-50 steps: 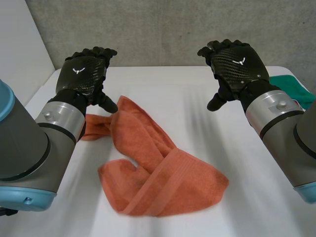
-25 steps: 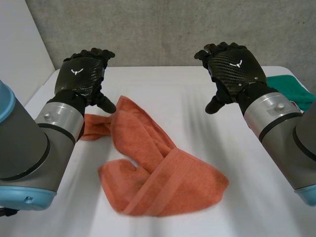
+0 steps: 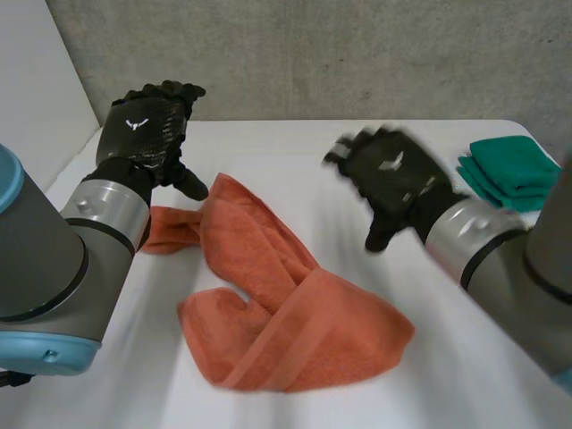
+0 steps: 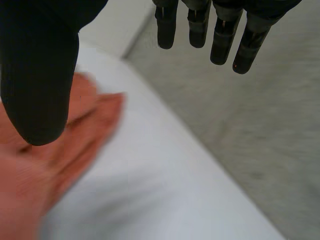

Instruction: Fold the laundry.

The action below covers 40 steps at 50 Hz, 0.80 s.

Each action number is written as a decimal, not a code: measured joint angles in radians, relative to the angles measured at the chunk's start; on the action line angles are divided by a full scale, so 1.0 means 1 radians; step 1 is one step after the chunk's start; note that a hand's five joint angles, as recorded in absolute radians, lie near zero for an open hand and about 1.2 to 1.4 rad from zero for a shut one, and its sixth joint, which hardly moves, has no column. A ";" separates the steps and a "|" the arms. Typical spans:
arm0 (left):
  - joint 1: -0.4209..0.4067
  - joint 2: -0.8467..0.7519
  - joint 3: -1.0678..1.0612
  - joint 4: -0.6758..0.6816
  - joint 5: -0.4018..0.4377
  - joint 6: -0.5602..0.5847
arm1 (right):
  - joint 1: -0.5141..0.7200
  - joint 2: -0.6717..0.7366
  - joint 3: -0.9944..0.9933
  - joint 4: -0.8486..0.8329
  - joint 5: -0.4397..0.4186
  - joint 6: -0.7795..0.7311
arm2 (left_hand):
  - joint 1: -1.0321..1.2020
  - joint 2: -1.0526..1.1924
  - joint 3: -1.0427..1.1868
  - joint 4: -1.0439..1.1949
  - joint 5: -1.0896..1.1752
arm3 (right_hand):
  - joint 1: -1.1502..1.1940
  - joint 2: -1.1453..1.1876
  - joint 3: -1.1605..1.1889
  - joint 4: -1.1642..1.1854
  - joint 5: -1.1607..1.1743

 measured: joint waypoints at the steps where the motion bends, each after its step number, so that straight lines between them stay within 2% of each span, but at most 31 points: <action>1: 0.005 0.000 0.001 0.000 0.000 0.006 | 0.020 0.010 0.003 0.028 -0.016 -0.034 | 0.000 0.000 0.000 0.000 0.000 | 0.000 0.000 0.000 0.000 0.000; 3: 0.014 0.000 0.002 0.000 0.000 0.017 | 0.080 0.038 0.014 0.075 -0.049 -0.103 | 0.000 0.000 0.000 0.000 0.000 | 0.000 0.000 0.000 0.000 0.000; 5: 0.014 0.000 0.002 0.000 0.000 0.017 | 0.080 0.038 0.014 0.075 -0.049 -0.103 | 0.000 0.000 0.000 0.000 0.000 | 0.000 0.000 0.000 0.000 0.000; 6: 0.025 -0.001 0.003 0.000 0.000 0.031 | 0.160 0.072 0.035 0.093 -0.074 -0.157 | 0.000 0.000 0.000 0.000 0.000 | 0.000 0.000 0.000 0.000 0.000; 8: 0.029 -0.002 0.002 0.001 0.000 0.037 | 0.198 0.086 0.048 0.088 -0.082 -0.174 | 0.000 0.000 0.000 0.000 0.000 | 0.000 0.000 0.000 0.000 0.000; 9: 0.032 -0.003 0.001 0.001 0.000 0.041 | 0.248 0.112 0.070 0.059 -0.088 -0.187 | 0.000 0.000 0.000 0.000 0.000 | 0.000 0.000 0.000 0.000 0.000; 11: 0.033 -0.004 0.001 0.001 0.000 0.042 | 0.260 0.120 0.077 0.047 -0.088 -0.189 | 0.000 0.000 0.000 0.000 0.000 | 0.000 0.000 0.000 0.000 0.000; 15: 0.034 -0.010 -0.001 0.002 0.000 0.044 | 0.338 0.220 0.131 -0.103 -0.072 -0.190 | 0.000 0.000 0.000 0.000 0.000 | 0.016 0.017 0.018 0.012 0.011; 18: 0.034 -0.012 -0.001 0.002 0.000 0.044 | 0.357 0.264 0.143 -0.171 -0.038 -0.189 | 0.000 0.000 0.000 0.000 0.000 | 0.106 0.126 0.126 0.113 0.098; 19: 0.033 -0.012 -0.001 0.002 0.000 0.043 | 0.364 0.284 0.144 -0.201 -0.012 -0.190 | 0.000 0.000 0.000 0.000 0.000 | 0.262 0.322 0.308 0.293 0.267; 20: 0.033 -0.012 -0.001 0.002 0.000 0.043 | 0.367 0.294 0.144 -0.217 0.006 -0.191 | 0.000 0.000 0.000 0.000 0.000 | 0.262 0.322 0.308 0.293 0.267; 22: 0.033 -0.013 -0.002 0.003 0.000 0.043 | 0.371 0.312 0.140 -0.256 0.064 -0.193 | 0.000 0.000 0.000 0.000 0.000 | 0.589 0.700 0.691 0.678 0.641; 26: 0.034 -0.012 -0.002 0.004 0.000 0.043 | 0.364 0.312 0.128 -0.280 0.120 -0.190 | 0.000 0.000 0.000 0.000 0.000 | 0.792 0.957 0.959 0.950 0.913; 29: 0.034 -0.012 -0.002 0.005 0.000 0.043 | 0.352 0.305 0.125 -0.283 0.133 -0.188 | 0.000 0.000 0.000 0.000 0.000 | 0.792 0.958 0.970 0.961 0.922; 35: 0.034 -0.011 -0.005 0.005 0.000 0.044 | 0.231 0.242 0.135 -0.268 0.152 -0.182 | 0.000 0.000 0.000 0.000 0.000 | 0.792 0.958 0.971 0.963 0.922; 36: 0.034 -0.011 -0.006 0.005 0.000 0.044 | 0.204 0.228 0.140 -0.263 0.152 -0.182 | 0.000 0.000 0.000 0.000 0.000 | 0.792 0.958 0.971 0.963 0.922; 38: 0.033 -0.010 -0.012 0.004 0.000 0.045 | 0.072 0.171 0.159 -0.236 0.152 -0.181 | 0.000 0.000 0.000 0.000 0.000 | 0.792 0.958 0.971 0.963 0.922; 40: 0.033 -0.010 -0.015 0.003 0.001 0.045 | 0.043 0.160 0.163 -0.230 0.152 -0.181 | 0.000 0.000 0.000 0.000 0.000 | 0.792 0.958 0.971 0.963 0.922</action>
